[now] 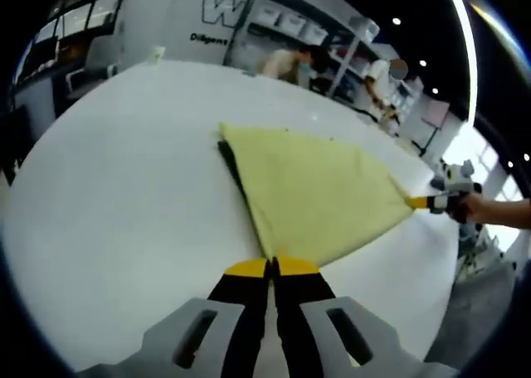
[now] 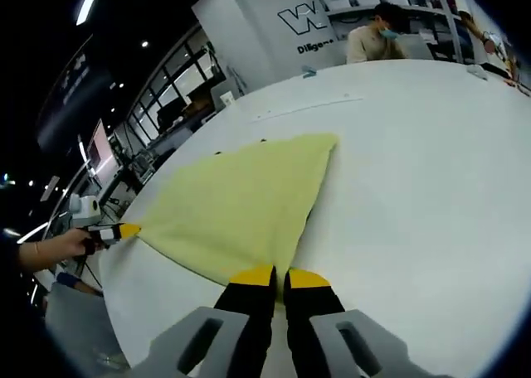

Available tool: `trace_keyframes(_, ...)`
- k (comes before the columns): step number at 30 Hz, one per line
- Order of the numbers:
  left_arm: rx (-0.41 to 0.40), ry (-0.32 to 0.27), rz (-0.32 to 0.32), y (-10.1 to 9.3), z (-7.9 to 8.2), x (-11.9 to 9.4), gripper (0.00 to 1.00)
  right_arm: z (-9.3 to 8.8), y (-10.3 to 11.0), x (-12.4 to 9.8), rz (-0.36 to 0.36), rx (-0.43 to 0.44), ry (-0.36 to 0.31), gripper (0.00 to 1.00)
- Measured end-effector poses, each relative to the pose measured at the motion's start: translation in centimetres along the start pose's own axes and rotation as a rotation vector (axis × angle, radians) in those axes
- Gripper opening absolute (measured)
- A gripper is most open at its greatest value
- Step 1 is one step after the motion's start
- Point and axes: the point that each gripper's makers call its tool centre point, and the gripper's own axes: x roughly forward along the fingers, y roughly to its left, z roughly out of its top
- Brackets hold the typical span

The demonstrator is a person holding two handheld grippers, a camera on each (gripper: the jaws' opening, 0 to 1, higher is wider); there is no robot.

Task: Fold the garment on the visible template until the final outline fits inside the template.

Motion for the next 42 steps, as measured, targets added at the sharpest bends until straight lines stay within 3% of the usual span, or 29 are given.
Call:
trace_keyframes(6, 0.011, -0.011, 0.034, 0.4, -0.8, -1.8, 0.06, -0.2, -0.2, -0.9, 0.015, -0.01, -0.004, 0.0)
trace_keyframes(10, -0.003, -0.014, 0.066, 1.7, -0.9, -2.8, 0.01, -0.5, -0.2, -1.7, 0.025, -0.01, -0.004, 0.0)
trace_keyframes(14, -0.042, -0.07, 0.115, 3.1, -0.5, -4.9, 0.01, -0.6, -0.2, -2.7, 0.014, -0.032, -0.012, 0.0)
trace_keyframes(15, -0.05, -0.086, 0.117, 2.4, 0.0, -5.4, 0.02, -0.6, 0.4, -3.4, 0.009, -0.096, -0.003, 0.0)
trace_keyframes(17, -0.071, -0.139, 0.138, 2.5, 1.0, -6.2, 0.05, -0.4, 0.4, -3.7, 0.0, -0.129, -0.004, 0.0)
trace_keyframes(19, -0.075, -0.16, 0.15, 2.5, 1.7, -6.8, 0.11, 0.1, 1.0, -4.4, -0.009, -0.163, -0.025, 0.04)
trace_keyframes(21, -0.053, -0.227, 0.167, 2.1, 3.5, -8.1, 0.2, 0.8, 2.0, -5.5, -0.014, -0.177, -0.049, 0.12)
trace_keyframes(25, 0.024, -0.28, 0.165, 1.0, 5.4, -9.2, 0.4, 2.0, 3.3, -6.9, 0.009, -0.12, -0.114, 0.21)
trace_keyframes(27, 0.105, -0.302, 0.153, -0.6, 6.3, -9.8, 0.62, 2.4, 3.3, -7.1, 0.0, -0.124, -0.143, 0.27)
trace_keyframes(30, 0.128, -0.33, 0.09, -2.8, 6.9, -10.3, 0.88, 3.1, 4.5, -8.4, 0.002, -0.13, -0.19, 0.44)
trace_keyframes(35, 0.166, -0.361, 0.085, -4.2, 6.9, -11.3, 0.89, 2.3, 5.6, -9.3, -0.014, -0.238, -0.193, 0.64)
trace_keyframes(42, 0.211, -0.364, 0.073, -5.8, 6.2, -12.2, 0.97, 1.3, 7.7, -10.6, 0.001, -0.243, -0.23, 0.79)
